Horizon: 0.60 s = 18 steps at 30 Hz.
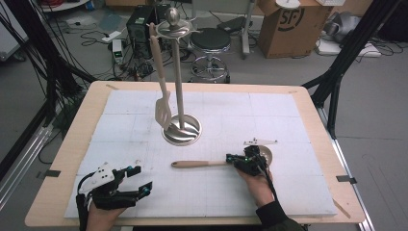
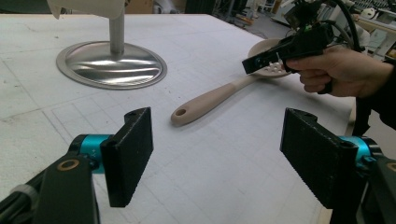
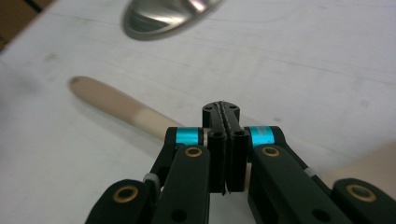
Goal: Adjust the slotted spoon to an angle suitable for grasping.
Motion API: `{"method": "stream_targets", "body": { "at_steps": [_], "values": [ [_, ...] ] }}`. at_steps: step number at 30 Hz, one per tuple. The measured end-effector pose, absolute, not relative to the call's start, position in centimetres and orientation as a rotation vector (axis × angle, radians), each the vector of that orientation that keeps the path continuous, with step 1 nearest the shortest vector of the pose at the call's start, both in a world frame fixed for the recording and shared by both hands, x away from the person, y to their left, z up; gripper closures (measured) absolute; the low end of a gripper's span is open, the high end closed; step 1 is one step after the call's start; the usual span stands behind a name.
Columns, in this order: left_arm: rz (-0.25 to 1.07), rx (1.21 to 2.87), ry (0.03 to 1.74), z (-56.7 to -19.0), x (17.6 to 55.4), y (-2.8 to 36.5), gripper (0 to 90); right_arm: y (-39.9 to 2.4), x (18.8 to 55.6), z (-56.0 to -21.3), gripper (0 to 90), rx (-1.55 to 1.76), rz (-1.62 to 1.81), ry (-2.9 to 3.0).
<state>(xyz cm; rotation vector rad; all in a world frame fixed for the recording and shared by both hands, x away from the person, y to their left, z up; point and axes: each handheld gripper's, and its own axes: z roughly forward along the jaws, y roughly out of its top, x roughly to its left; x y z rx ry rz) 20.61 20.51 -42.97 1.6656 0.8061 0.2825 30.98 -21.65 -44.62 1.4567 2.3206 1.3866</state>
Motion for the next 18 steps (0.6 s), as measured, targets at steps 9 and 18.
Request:
{"method": "stream_targets", "body": {
  "at_steps": [9,18],
  "values": [
    [0.283,1.665,0.806,-43.0,20.6,20.5,26.1,-17.4,30.1,-44.9,90.0,1.285,1.514,2.469],
    [0.283,1.663,0.802,-42.9,20.6,20.6,26.2,-12.7,29.8,-45.6,90.0,1.125,1.533,2.594]
  ]
}}
